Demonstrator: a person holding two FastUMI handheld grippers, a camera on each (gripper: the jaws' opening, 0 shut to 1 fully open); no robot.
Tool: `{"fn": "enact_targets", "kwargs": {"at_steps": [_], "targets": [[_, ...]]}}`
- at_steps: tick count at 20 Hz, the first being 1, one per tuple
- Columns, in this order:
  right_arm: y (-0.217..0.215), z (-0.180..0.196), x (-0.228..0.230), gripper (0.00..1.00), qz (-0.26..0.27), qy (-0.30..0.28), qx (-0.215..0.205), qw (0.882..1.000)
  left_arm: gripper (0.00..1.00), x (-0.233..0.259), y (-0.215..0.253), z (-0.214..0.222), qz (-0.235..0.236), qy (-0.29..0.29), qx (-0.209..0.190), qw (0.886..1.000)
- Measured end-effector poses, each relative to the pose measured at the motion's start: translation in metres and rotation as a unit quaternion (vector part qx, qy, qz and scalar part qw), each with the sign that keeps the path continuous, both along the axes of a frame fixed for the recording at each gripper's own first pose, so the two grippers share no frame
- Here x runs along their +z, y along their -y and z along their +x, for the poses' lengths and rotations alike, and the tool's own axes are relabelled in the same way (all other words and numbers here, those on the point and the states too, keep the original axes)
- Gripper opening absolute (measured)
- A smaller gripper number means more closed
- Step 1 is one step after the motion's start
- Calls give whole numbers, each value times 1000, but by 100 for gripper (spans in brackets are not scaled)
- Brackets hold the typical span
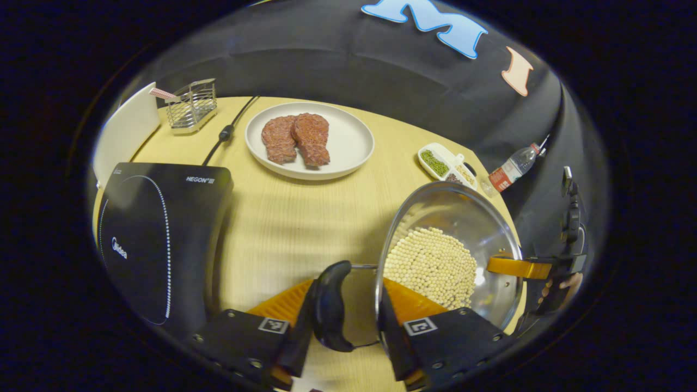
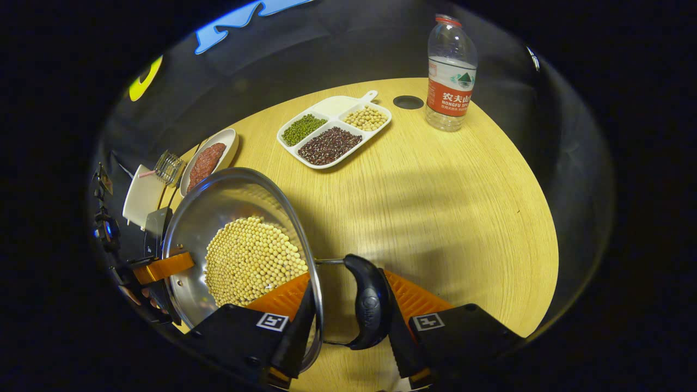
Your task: First push the handle of the pot to place it horizontally, then grasp the pot with both hands and set it on the induction cooktop.
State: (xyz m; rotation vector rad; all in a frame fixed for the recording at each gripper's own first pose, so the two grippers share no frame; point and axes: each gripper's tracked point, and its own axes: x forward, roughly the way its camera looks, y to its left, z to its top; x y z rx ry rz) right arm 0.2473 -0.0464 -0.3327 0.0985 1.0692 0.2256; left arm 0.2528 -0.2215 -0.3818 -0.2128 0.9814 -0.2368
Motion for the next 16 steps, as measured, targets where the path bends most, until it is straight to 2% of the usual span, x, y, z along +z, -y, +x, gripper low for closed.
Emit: {"fn": "enact_targets", "kwargs": {"at_steps": [1,2,4,5,6,7,8,9,10,11,12,16], "targets": [[-1,2,-3,67,5,-1,0,1000,58,-2,-1,1,1,-6,-5,1000],[-2,-1,-4,66,10,-5,2,1000,58,-3,0,3,0,-4,-4,1000],[-1,-2,-3,57,14,-9,-1,1000,56,-2,0,2,-1,-7,-5,1000],[-1,-3,-2,59,11,-9,-3,1000,57,-2,1,1,0,-7,-6,1000],[-1,-3,-2,54,10,-6,-3,1000,58,-2,1,3,1,-5,-8,1000],[-2,-4,-5,54,8,-10,1,1000,57,-3,1,4,4,-4,-10,1000],[-2,-8,-4,51,10,-9,0,1000,53,-1,0,4,5,-4,-11,1000],[-2,-10,-4,54,9,-12,-1,1000,49,-2,1,1,6,-9,-13,1000],[-1,-12,-3,54,7,-12,-2,1000,52,-3,1,0,7,-9,-14,1000],[-1,-15,-2,54,6,-16,-2,1000,48,-3,1,-1,5,-12,-14,1000],[-1,-22,1,51,6,-17,-5,1000,53,-1,0,-5,4,-13,-15,1000],[-2,-39,18,54,4,-9,-5,1000,53,18,-5,-21,1,-4,-20,1000]]}}
